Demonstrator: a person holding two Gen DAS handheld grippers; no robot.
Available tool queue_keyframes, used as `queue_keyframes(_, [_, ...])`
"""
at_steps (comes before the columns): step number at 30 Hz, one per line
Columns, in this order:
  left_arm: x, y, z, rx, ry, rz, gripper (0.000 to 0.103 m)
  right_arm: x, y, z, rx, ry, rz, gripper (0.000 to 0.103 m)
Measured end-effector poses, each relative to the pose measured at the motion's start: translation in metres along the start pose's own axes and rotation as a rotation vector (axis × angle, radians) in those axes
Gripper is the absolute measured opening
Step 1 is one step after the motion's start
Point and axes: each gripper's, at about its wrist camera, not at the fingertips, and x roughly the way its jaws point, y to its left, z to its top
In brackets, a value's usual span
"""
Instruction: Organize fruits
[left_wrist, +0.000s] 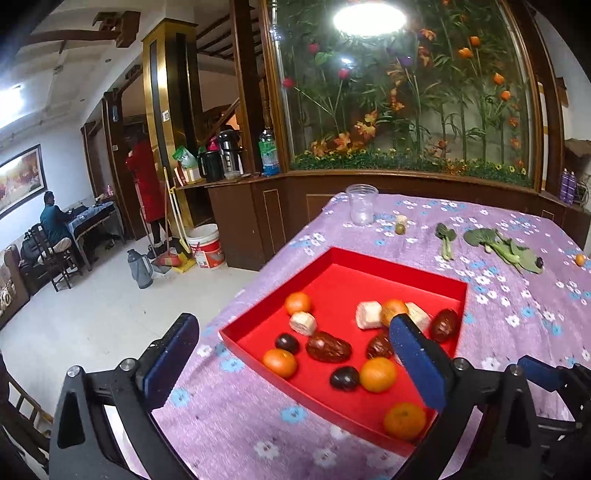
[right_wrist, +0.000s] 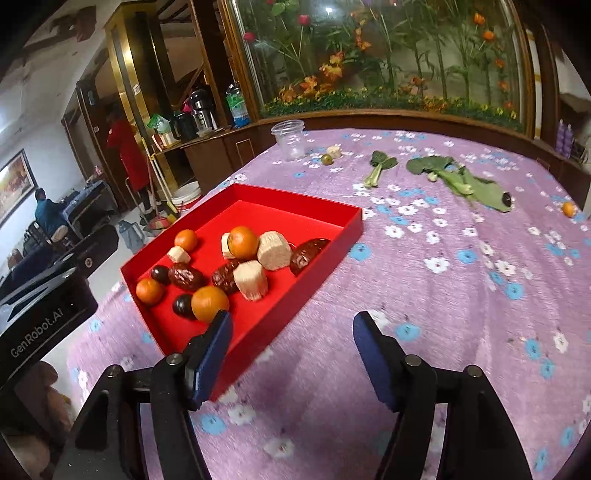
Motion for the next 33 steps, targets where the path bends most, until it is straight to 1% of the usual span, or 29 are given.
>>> queue_keyframes(4, [-0.009, -0.007, -0.006, 0.001, 0.013, -0.036, 0.103, -0.009, -0.008, -0.008, 0.007, -0.017, -0.019, 0.076])
queue_keyframes(9, [-0.015, -0.012, -0.007, -0.017, 0.014, -0.070, 0.103, -0.016, -0.019, -0.013, 0.029, -0.023, -0.026, 0.077])
queue_keyframes(14, [-0.023, -0.009, -0.005, -0.061, -0.008, -0.043, 0.103, -0.020, -0.020, -0.015, 0.035, -0.039, -0.023, 0.078])
queue_keyframes(20, [-0.028, 0.002, -0.007, -0.104, -0.025, 0.002, 0.103, -0.022, -0.009, -0.017, -0.003, -0.047, -0.021, 0.080])
queue_keyframes(23, [-0.027, 0.004, -0.008, -0.103, -0.020, -0.003, 0.103, -0.022, -0.001, -0.018, -0.033, -0.051, -0.026, 0.081])
queue_keyframes(25, [-0.026, 0.003, -0.008, -0.099, -0.009, -0.007, 0.103, -0.022, 0.005, -0.018, -0.054, -0.054, -0.031, 0.085])
queue_keyframes(27, [-0.023, 0.003, -0.009, -0.096, 0.003, -0.011, 0.103, -0.021, 0.009, -0.018, -0.072, -0.056, -0.037, 0.086])
queue_keyframes(33, [-0.014, 0.003, -0.014, -0.100, 0.057, -0.049, 0.103, -0.018, 0.016, -0.020, -0.100, -0.048, -0.048, 0.087])
